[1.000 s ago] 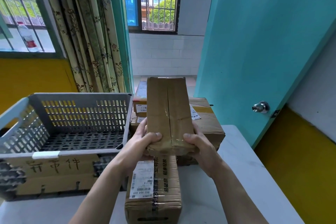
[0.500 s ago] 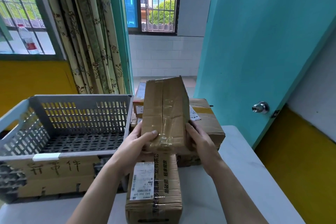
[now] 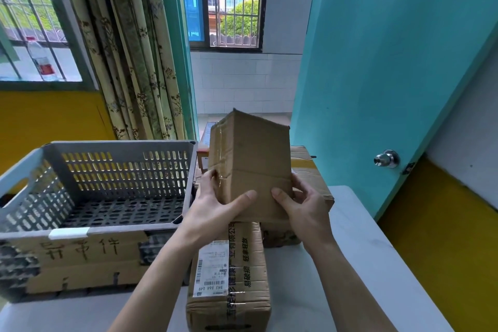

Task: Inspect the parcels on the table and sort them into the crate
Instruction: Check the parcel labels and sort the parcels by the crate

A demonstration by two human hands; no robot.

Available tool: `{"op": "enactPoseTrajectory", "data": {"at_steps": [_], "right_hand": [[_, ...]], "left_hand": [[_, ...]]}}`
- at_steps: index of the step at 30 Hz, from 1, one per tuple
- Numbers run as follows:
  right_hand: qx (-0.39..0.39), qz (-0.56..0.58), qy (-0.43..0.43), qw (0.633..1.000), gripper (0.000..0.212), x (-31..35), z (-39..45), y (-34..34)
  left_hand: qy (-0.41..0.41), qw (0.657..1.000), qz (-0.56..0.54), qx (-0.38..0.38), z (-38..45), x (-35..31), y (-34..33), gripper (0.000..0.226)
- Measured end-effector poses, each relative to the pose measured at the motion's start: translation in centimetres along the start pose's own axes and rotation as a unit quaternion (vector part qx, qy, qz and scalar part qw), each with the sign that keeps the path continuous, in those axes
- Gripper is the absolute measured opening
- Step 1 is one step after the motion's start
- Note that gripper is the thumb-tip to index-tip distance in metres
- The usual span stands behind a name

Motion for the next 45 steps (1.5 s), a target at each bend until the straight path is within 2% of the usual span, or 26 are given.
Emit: {"op": "enactPoseTrajectory", "data": {"at_steps": [3,7,10,13,15,21,28,32,37,42,45], "right_hand": [[-0.007,0.021,0.003,1.0,0.051,-0.1,0.2,0.2],[0.062,0.07,-0.049,0.994,0.041,-0.6,0.2,-0.8],[0.091,0.131,-0.089,0.983,0.028,-1.2,-0.2,-1.4],[0.125,0.185,-0.113,0.968,0.049,-1.4,-0.4,-2.1],[0.138,0.19,-0.107,0.966,0.053,-1.4,-0.5,-2.5],[0.126,0.193,-0.08,0.97,0.049,-1.1,-0.9,-2.4],[0.168,0.158,-0.096,0.968,0.051,-0.8,-0.5,-2.7],[0.16,0.154,-0.1,0.97,0.06,-0.6,-0.3,-2.9],[0.148,0.164,-0.11,0.969,0.055,-1.4,-0.3,-2.7],[0.191,0.142,-0.122,0.964,0.052,-1.3,-0.3,-3.2],[0.176,0.146,-0.125,0.965,0.06,-0.6,0.5,-3.1]], "left_hand": [[0.015,0.997,-0.078,0.011,0.1,0.2,-0.1,0.091],[0.038,0.988,-0.149,0.026,0.0,1.1,-0.1,0.101],[0.037,0.984,-0.172,0.04,-0.2,0.9,-0.7,0.094],[0.037,0.98,-0.188,0.052,-0.2,0.7,-0.9,0.094],[0.044,0.977,-0.198,0.059,-0.2,1.0,-1.0,0.093],[0.058,0.974,-0.209,0.071,0.5,1.1,-1.0,0.084],[0.046,0.977,-0.196,0.064,0.4,1.5,-1.0,0.082],[0.061,0.973,-0.213,0.062,0.0,2.5,-1.2,0.071],[0.083,0.967,-0.237,0.042,1.6,2.6,-1.0,0.09],[0.069,0.969,-0.238,0.019,1.7,2.1,-0.5,0.064],[0.065,0.97,-0.235,0.015,1.4,2.0,-0.5,0.071]]}}
Point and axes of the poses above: each hand's wrist, its own z-axis towards the middle knuckle, its own y-axis out of the back of the hand, x = y × z, the point moved 9 cm from there along z, towards the middle knuckle, and after that the axes turned 5 degrees about -x, right-handed, at the moved point
